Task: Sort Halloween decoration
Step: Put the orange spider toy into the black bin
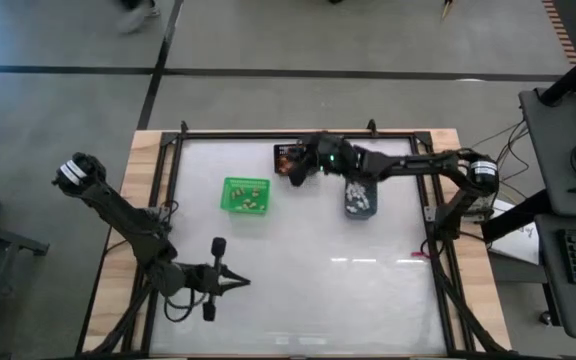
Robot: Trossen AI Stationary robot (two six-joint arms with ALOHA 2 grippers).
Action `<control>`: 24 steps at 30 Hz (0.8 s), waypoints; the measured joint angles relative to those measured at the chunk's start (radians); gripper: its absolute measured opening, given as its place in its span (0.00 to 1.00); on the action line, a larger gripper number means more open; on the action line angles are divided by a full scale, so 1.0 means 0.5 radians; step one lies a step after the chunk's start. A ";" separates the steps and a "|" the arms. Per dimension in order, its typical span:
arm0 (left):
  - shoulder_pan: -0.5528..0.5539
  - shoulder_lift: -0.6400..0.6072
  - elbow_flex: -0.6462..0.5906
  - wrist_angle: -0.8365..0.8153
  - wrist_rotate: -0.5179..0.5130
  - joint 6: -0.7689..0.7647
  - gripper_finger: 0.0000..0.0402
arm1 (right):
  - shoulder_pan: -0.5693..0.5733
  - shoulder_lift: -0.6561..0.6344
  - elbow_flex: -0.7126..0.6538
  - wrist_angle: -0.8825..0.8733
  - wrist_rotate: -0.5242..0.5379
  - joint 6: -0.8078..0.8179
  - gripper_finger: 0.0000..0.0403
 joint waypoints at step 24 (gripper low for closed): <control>0.016 -0.099 -0.208 0.077 -0.157 0.092 0.00 | -0.297 0.479 0.005 0.009 0.017 0.021 0.19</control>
